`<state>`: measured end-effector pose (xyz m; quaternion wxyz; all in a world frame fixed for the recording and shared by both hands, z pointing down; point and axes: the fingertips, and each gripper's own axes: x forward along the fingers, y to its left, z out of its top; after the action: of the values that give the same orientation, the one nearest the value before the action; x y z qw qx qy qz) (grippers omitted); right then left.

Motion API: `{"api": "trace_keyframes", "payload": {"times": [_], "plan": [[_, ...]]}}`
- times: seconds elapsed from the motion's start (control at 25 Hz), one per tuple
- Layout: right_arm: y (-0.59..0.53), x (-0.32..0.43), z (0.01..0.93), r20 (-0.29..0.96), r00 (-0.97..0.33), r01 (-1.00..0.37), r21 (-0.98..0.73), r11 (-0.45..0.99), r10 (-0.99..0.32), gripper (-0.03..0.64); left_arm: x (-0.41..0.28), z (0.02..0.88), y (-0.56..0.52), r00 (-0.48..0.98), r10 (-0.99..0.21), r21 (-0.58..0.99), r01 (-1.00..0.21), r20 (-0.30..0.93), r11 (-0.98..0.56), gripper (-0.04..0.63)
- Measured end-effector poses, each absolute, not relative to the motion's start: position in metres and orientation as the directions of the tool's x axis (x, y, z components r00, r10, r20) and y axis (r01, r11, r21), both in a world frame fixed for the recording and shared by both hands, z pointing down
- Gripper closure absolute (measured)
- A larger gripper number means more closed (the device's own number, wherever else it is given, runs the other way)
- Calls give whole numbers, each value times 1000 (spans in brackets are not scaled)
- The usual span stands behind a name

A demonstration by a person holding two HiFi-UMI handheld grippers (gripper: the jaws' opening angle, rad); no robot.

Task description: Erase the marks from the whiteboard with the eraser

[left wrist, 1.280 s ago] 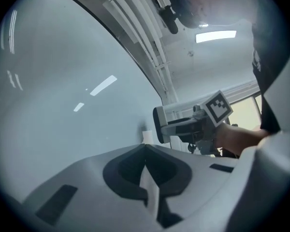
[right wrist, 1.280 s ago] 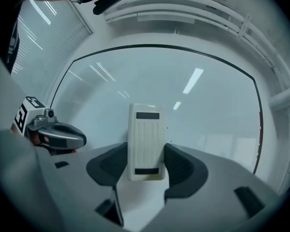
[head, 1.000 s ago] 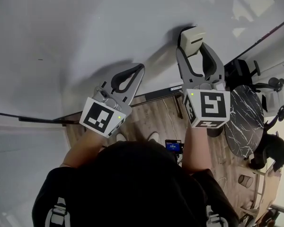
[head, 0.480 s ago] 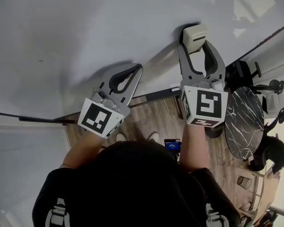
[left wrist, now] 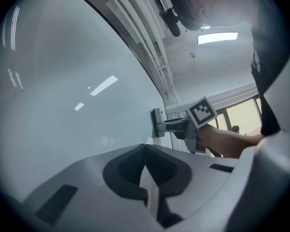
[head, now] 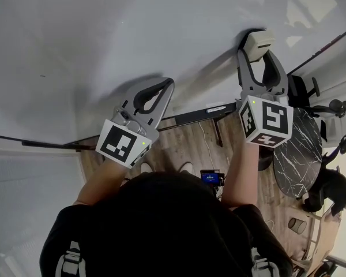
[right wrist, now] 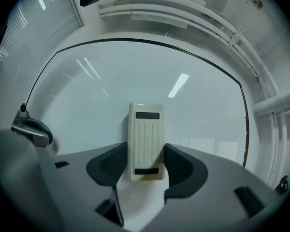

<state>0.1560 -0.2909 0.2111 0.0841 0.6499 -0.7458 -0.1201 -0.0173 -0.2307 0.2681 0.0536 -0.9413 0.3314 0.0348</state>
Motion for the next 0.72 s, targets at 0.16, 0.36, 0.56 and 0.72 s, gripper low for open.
{"api": "trace_keyframes", "payload": {"times": [0.16,0.36,0.56,0.72], "plan": [[-294,177,213,-29,-132,-956,267,120,-991,382,-11,268,-231,773,-627,-82,-634,-99,-769,591],[-298,200,215,-28,-124,-962,248,114,-992,382,-4,268,-230,764,-639,-86,-645,-95,-759,591],[-302,220,222,-22,-103,-967,237,95,-994,382,1,270,-230,757,-647,-87,-654,-92,-752,591],[-303,231,224,-14,-104,-972,211,99,-995,382,-2,269,-228,746,-660,-95,-666,-91,-740,591]]}}
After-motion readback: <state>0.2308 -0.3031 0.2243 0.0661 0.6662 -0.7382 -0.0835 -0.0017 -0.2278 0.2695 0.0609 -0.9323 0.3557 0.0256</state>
